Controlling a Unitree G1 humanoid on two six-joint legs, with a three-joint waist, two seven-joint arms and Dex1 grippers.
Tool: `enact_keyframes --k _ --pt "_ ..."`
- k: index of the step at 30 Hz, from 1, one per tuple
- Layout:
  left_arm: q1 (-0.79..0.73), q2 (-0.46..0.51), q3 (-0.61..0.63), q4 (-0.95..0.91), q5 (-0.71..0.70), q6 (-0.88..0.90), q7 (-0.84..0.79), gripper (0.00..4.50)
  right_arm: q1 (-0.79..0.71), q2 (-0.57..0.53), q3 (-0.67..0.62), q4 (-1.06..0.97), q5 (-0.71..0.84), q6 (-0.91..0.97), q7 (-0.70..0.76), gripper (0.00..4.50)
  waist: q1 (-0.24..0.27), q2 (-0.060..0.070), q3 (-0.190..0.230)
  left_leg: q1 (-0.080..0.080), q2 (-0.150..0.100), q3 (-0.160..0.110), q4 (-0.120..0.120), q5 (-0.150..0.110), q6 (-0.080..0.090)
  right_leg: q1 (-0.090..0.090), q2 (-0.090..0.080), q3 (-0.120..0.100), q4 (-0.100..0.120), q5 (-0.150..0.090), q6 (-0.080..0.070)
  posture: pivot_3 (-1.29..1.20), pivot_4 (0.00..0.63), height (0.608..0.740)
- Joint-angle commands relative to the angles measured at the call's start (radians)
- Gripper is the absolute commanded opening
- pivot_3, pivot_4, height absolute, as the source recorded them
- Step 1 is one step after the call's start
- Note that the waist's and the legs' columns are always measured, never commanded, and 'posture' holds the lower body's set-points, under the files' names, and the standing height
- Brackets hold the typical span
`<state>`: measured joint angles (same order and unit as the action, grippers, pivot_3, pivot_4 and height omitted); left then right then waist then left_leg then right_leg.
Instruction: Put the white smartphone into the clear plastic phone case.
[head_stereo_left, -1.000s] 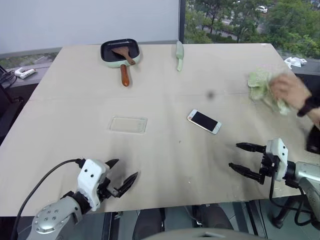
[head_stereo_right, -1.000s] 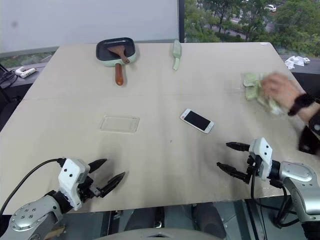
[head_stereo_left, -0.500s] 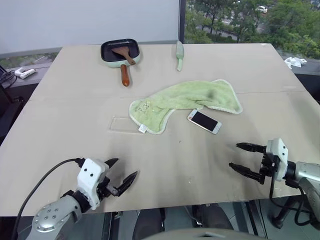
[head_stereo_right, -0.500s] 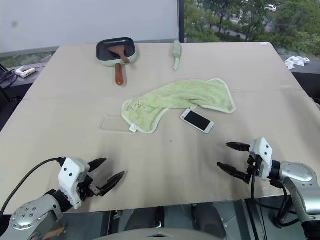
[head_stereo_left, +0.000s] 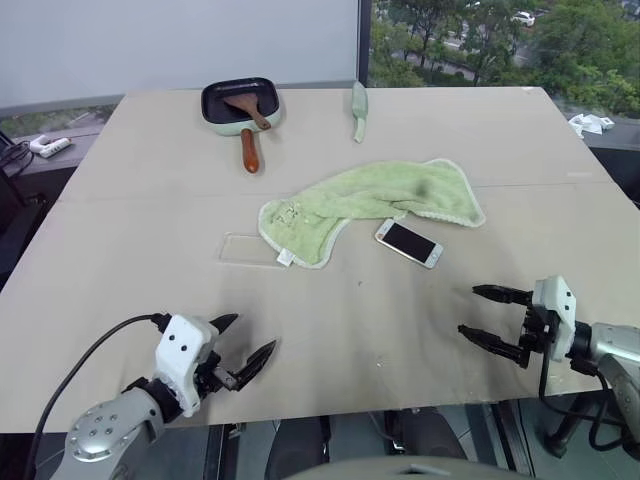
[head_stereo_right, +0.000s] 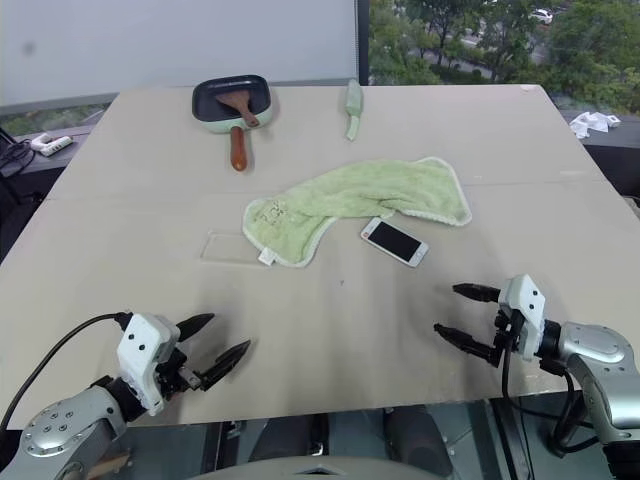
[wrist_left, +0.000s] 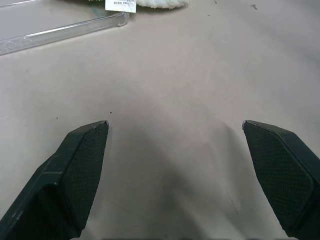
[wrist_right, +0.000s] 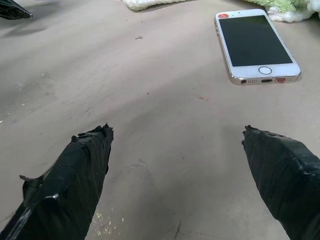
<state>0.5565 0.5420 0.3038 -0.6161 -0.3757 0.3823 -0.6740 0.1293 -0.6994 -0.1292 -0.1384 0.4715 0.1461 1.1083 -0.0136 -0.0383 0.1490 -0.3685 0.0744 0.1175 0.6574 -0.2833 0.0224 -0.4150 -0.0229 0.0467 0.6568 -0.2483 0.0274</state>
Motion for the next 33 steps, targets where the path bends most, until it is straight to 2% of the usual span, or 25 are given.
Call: enact_keyframes --k 1,14,20,23,25,27,30,33 --pt "-0.017 0.007 0.011 0.012 0.001 -0.032 -0.005 4.46 -0.015 -0.001 -0.020 -0.015 0.008 -0.018 0.003 4.50 0.000 0.000 0.000 0.000 0.000 0.000 0.000 0.000 0.000 0.000 0.000 0.000 0.000 0.000 0.000 0.00 0.150 0.740" --pt "-0.248 0.143 0.016 0.235 0.015 -0.103 -0.110 4.46 -0.039 0.028 -0.009 -0.088 0.013 0.004 -0.047 4.50 0.001 0.000 0.000 0.000 0.000 0.000 0.001 0.000 0.000 0.000 0.000 -0.001 0.001 0.000 0.000 0.00 0.150 0.740" --pt "-0.308 0.174 0.020 0.273 -0.032 -0.111 -0.185 4.46 -0.112 0.070 0.032 -0.109 -0.072 0.003 -0.174 4.50 -0.003 0.000 0.000 0.000 0.000 0.001 0.001 0.000 0.000 0.000 0.000 -0.001 0.001 0.000 0.000 0.00 0.150 0.740" --pt "-0.312 0.183 0.072 0.233 -0.121 -0.074 -0.222 4.46 -0.292 0.130 0.122 -0.040 -0.190 0.081 -0.309 4.50 -0.012 0.001 0.000 0.000 0.001 0.001 0.002 0.000 0.000 0.000 0.000 -0.001 0.002 0.000 0.000 0.00 0.150 0.740" --pt "-0.318 0.198 0.121 0.196 -0.190 -0.026 -0.226 4.46 -0.464 0.196 0.205 0.066 -0.271 0.125 -0.369 4.50 -0.024 0.000 0.001 0.001 0.001 0.001 0.004 0.000 0.000 0.000 0.000 -0.001 0.005 0.000 0.000 0.00 0.150 0.740" --pt "-0.325 0.207 0.148 0.176 -0.225 0.006 -0.218 4.46 -0.569 0.237 0.254 0.157 -0.335 0.137 -0.410 4.50 -0.026 0.001 0.001 0.000 0.001 0.001 0.005 0.001 -0.001 -0.001 0.000 -0.001 0.006 0.000 0.000 0.00 0.150 0.740" --pt "-0.314 0.233 0.196 0.138 -0.274 0.078 -0.198 4.46 -0.736 0.325 0.307 0.365 -0.413 0.096 -0.473 4.50 -0.023 0.001 0.001 -0.002 0.001 0.002 0.005 0.002 -0.003 -0.001 0.000 -0.004 0.005 0.000 0.000 0.00 0.150 0.740" --pt "-0.262 0.265 0.254 0.069 -0.331 0.161 -0.197 4.46 -0.953 0.455 0.316 0.694 -0.459 0.064 -0.568 4.50 -0.030 0.001 0.001 -0.013 0.001 0.002 0.006 0.004 -0.006 -0.010 0.000 -0.005 0.006 0.002 0.003 0.00 0.150 0.740"
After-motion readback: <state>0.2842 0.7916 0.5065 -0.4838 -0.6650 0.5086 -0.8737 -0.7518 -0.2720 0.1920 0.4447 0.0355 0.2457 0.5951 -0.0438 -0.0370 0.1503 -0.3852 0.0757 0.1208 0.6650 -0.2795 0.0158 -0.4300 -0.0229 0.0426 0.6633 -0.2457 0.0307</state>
